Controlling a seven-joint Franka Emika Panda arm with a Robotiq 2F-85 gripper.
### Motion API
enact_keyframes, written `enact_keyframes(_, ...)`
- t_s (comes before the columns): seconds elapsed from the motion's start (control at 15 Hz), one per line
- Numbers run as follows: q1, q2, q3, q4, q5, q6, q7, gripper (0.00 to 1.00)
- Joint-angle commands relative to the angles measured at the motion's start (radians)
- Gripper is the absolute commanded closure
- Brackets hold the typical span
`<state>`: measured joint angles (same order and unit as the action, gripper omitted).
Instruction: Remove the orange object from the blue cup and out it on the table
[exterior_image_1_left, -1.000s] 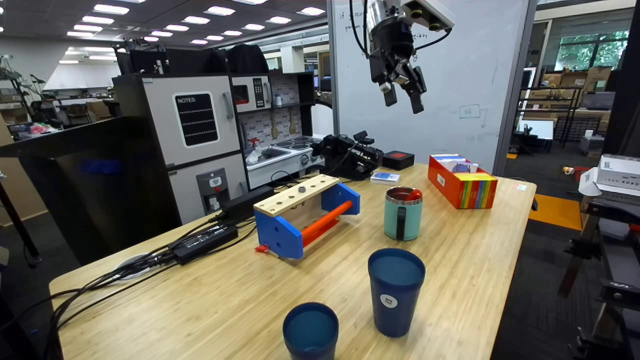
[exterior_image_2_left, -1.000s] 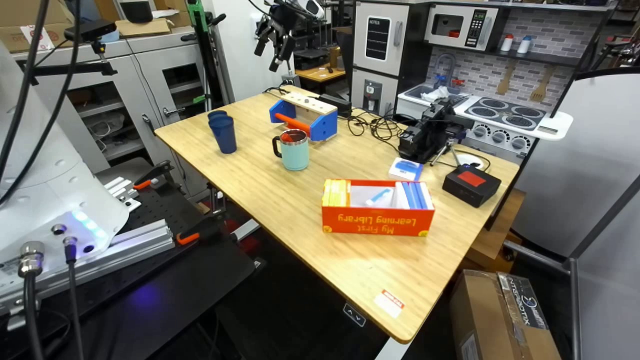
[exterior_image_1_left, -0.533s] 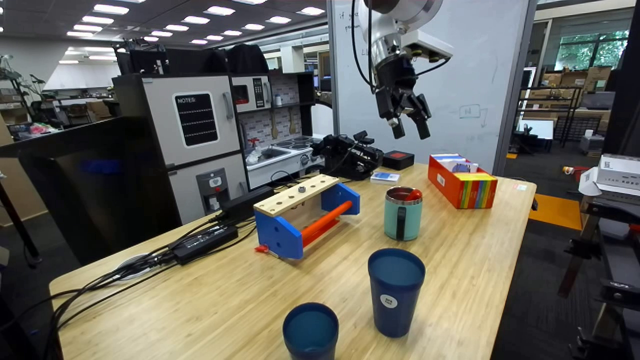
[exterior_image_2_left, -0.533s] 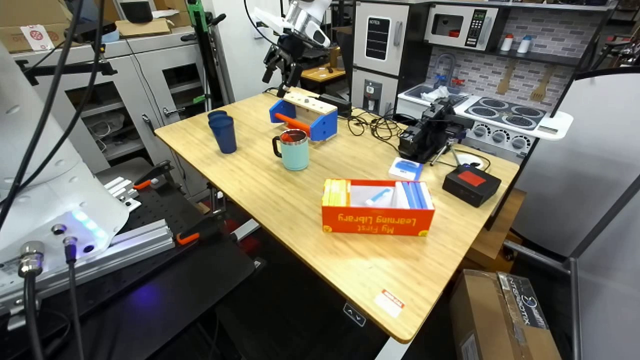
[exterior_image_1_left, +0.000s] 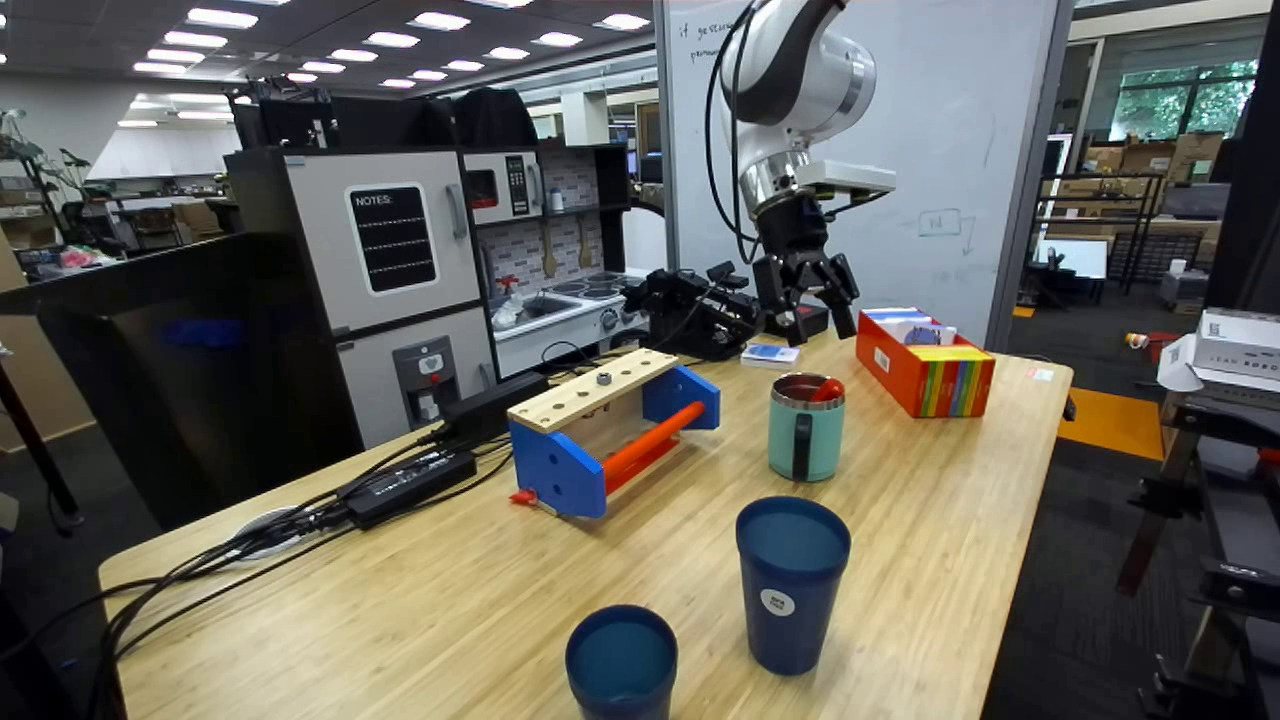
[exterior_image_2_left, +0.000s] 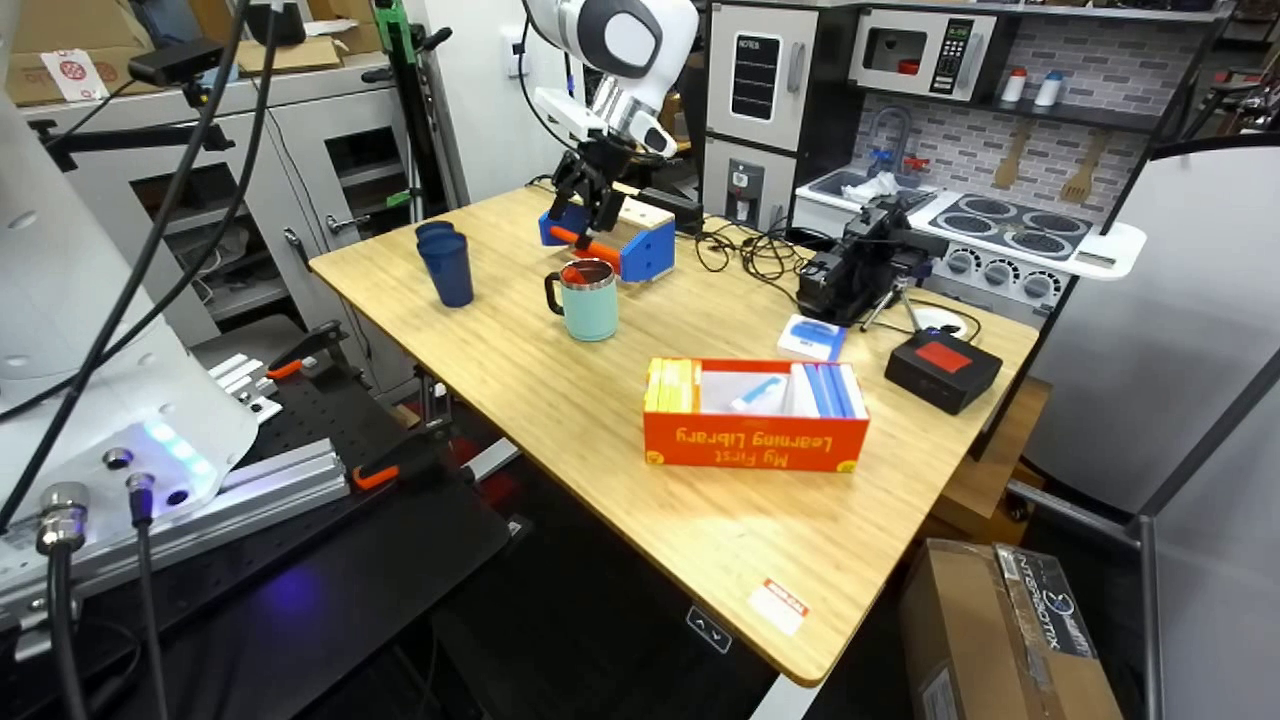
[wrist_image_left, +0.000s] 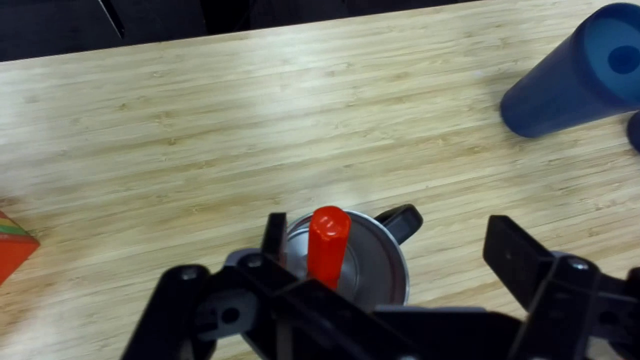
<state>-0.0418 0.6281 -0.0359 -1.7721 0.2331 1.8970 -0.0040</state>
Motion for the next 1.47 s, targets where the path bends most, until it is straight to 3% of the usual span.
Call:
enact_keyframes(0.0, -0.029, 0.071, 0.006, 0.077, -0.005, -0.033, 0.011, 0.25)
enact_keyframes(0.07, -0.036, 0.087, 0.007, 0.092, -0.003, -0.035, 0.010, 0.27)
enact_keyframes(0.47, -0.041, 0.149, 0.012, 0.169, -0.010, -0.061, 0.013, 0.69)
enact_keyframes(0.6, -0.039, 0.162, 0.016, 0.188, -0.011, -0.073, 0.013, 0.71)
enact_keyframes(0.73, -0.039, 0.171, 0.020, 0.194, -0.007, -0.080, 0.014, 0.62)
enact_keyframes(0.93, -0.040, 0.195, 0.028, 0.203, 0.000, -0.101, 0.010, 0.55)
enact_keyframes(1.13, -0.042, 0.222, 0.036, 0.209, 0.006, -0.108, 0.008, 0.71)
enact_keyframes(1.2, -0.043, 0.230, 0.038, 0.208, 0.008, -0.108, 0.008, 0.66)
enact_keyframes(1.4, -0.045, 0.244, 0.039, 0.210, 0.012, -0.111, 0.009, 0.66)
